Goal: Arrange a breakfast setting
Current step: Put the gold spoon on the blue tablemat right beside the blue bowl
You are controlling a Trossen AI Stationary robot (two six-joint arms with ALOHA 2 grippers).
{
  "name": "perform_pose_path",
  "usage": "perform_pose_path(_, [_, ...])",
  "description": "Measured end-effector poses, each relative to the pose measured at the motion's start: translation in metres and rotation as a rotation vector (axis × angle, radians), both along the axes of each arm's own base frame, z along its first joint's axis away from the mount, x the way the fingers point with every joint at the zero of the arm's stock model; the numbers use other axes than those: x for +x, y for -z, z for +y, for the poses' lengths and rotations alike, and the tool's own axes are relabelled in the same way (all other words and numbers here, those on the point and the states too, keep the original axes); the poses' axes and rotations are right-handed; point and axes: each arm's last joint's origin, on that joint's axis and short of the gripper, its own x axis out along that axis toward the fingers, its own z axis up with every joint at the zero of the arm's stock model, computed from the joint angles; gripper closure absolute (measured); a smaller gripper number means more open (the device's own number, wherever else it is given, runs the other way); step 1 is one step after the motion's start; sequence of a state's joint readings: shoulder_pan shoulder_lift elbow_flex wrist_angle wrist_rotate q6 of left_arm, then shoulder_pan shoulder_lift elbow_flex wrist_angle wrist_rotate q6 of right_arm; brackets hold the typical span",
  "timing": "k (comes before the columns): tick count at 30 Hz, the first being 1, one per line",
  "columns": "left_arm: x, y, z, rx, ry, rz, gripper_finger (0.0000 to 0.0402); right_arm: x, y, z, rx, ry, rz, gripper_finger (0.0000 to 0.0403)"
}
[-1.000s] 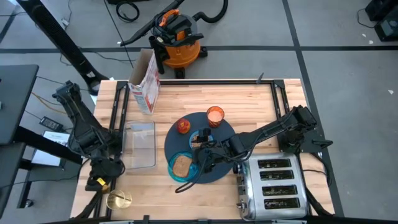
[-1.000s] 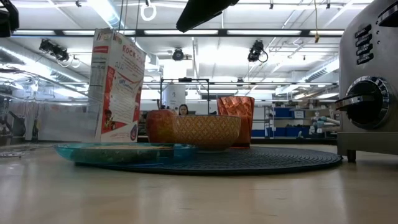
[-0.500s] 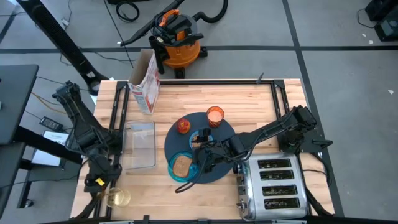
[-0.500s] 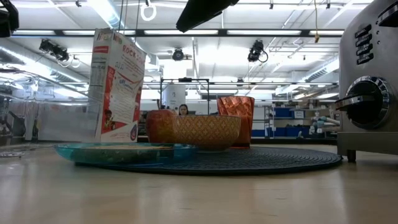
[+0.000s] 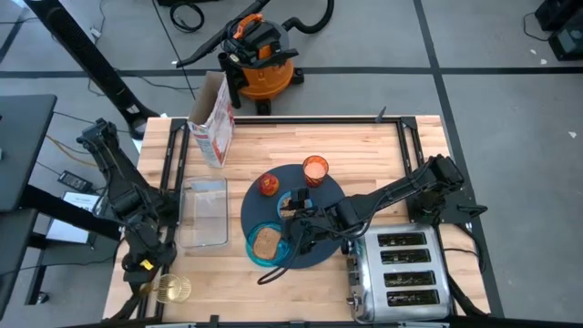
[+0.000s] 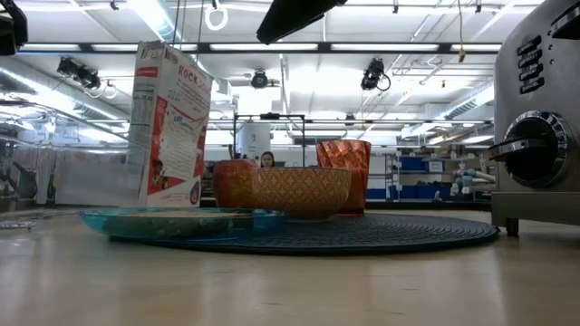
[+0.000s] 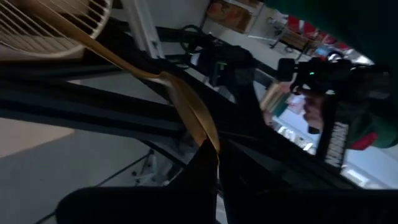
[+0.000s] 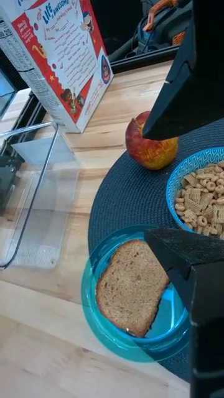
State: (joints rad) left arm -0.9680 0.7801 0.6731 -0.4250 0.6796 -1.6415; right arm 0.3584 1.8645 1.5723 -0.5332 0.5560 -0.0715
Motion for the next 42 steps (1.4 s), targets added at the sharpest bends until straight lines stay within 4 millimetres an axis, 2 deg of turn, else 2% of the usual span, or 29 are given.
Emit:
perform_pose_path(7, [-0.003,-0.021,0.007,-0.049,-0.056,0.065,0.0395,-0.001,0.000,0.002,-0.031,-0.031,0.010,0.0155])
perform_pose_path(16, [-0.008,-0.073,0.030,-0.061,-0.126,0.037,0.0395,0.004,-0.004,0.003,-0.053,-0.065,-0.035,0.0155])
perform_pose_path(20, [-0.009,-0.099,0.040,-0.099,-0.203,-0.016,0.0395,0.012,-0.015,0.006,-0.077,-0.112,-0.150,0.0155])
perform_pose_path(26, [-0.005,-0.129,0.055,-0.138,-0.480,-0.160,0.0395,0.025,-0.046,0.014,-0.050,-0.222,-0.468,0.0155])
perform_pose_path(31, [0.003,-0.134,0.064,-0.090,-0.740,-0.260,0.0395,0.028,-0.068,0.015,-0.128,-0.253,-0.674,0.0155])
perform_pose_path(37, [0.015,-0.138,0.076,-0.017,-1.065,-0.426,0.0395,0.029,-0.075,0.006,-0.357,-0.179,-0.669,0.0155])
perform_pose_path(42, [0.023,-0.145,0.088,0.068,-1.312,-0.618,0.0395,0.032,-0.075,-0.008,-0.466,-0.104,-0.614,0.0155])
